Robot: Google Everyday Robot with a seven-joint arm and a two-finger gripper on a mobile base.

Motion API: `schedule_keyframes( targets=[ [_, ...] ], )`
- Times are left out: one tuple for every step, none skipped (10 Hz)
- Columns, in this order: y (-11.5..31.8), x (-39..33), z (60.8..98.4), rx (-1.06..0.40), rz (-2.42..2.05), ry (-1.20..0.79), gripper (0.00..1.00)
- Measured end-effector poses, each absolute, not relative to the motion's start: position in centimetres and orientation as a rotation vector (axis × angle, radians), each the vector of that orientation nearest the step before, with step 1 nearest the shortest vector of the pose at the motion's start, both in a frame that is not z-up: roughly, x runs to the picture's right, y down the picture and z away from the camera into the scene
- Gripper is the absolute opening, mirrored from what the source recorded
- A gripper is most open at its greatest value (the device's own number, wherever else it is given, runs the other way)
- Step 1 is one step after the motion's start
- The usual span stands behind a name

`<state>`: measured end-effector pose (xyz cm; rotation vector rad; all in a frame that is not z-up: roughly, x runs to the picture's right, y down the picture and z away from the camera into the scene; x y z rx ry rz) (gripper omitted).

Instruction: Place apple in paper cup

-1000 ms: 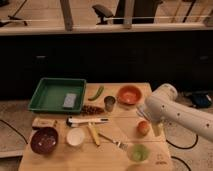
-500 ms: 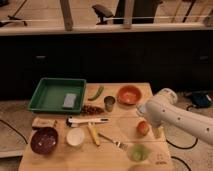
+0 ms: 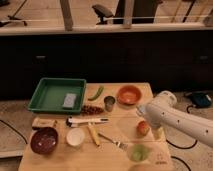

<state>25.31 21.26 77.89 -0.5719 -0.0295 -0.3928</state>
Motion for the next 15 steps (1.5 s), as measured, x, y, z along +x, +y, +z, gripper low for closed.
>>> schedule_keyframes(
  targets=[
    [21.3, 25.2, 78.0, -0.569, -0.404, -0.035, 0.8],
    [21.3, 25.1, 78.1, -0.566, -0.415, -0.041, 0.8],
    [21.2, 25.0, 78.2, -0.561, -0.428, -0.048, 0.8],
    [21.2, 24.7, 78.4, -0.558, -0.441, -0.055, 0.8],
    [21.3, 24.6, 78.5, -0.556, -0.447, -0.06, 0.8],
    [21.3, 24.6, 78.6, -0.554, -0.456, -0.065, 0.8],
    [21.3, 24.5, 78.7, -0.552, -0.466, -0.072, 0.8],
    [21.3, 24.4, 78.8, -0.55, -0.474, -0.077, 0.8],
    [21.4, 24.5, 78.9, -0.55, -0.481, -0.081, 0.8],
    [21.4, 24.4, 79.1, -0.547, -0.491, -0.089, 0.8],
    [21.4, 24.3, 79.2, -0.547, -0.498, -0.093, 0.8],
    [21.4, 24.2, 79.3, -0.545, -0.505, -0.1, 0.8],
    [21.5, 24.2, 79.5, -0.544, -0.512, -0.107, 0.8],
    [21.5, 24.2, 79.7, -0.544, -0.52, -0.113, 0.8],
    [21.6, 24.1, 79.8, -0.543, -0.523, -0.121, 0.8]
  ],
)
